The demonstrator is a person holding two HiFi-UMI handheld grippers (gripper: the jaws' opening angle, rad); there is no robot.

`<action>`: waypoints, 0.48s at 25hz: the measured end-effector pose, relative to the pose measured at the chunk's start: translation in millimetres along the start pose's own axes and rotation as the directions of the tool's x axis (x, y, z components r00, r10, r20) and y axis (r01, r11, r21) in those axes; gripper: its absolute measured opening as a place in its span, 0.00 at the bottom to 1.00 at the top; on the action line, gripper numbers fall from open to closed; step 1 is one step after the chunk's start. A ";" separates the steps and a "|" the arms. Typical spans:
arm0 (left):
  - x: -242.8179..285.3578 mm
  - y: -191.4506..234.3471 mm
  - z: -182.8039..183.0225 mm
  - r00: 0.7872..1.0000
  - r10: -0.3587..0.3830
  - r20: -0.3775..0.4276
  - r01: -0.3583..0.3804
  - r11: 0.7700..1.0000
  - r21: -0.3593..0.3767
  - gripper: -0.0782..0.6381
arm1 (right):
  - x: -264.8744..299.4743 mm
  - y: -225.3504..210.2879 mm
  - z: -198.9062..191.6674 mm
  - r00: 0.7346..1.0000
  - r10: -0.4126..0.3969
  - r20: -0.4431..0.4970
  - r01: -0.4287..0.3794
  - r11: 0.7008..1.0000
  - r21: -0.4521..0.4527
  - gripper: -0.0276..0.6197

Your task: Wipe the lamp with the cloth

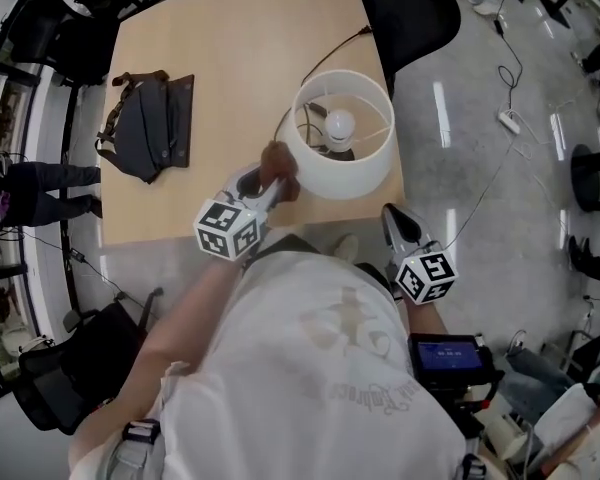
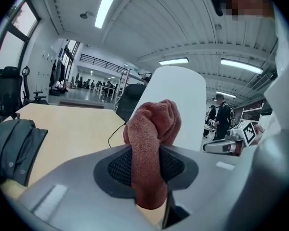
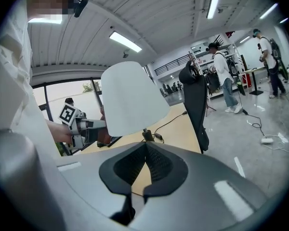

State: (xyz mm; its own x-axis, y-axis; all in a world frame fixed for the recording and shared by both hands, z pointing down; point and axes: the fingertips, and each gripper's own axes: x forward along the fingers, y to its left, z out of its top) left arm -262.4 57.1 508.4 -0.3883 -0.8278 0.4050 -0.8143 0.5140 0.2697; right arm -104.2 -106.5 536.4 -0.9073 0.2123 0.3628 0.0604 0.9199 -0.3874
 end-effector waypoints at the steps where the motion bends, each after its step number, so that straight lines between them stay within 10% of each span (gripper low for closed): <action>1: -1.4 5.9 2.4 1.000 0.000 0.009 0.000 1.000 -0.002 0.27 | -0.7 1.8 3.9 1.000 -0.013 0.008 0.013 1.000 -0.008 0.06; 12: -13.6 -2.4 123.7 0.963 -0.153 0.223 0.122 0.982 0.147 0.27 | -10.1 25.5 70.7 0.986 -0.076 0.151 0.092 0.991 -0.098 0.06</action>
State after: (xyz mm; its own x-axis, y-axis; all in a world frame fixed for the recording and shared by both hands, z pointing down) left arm -308.5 39.3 394.2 -0.3455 -0.9258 0.1535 -0.9101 0.3704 0.1855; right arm -122.9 -108.5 462.9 -0.9618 0.0892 0.2590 0.0172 0.9633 -0.2678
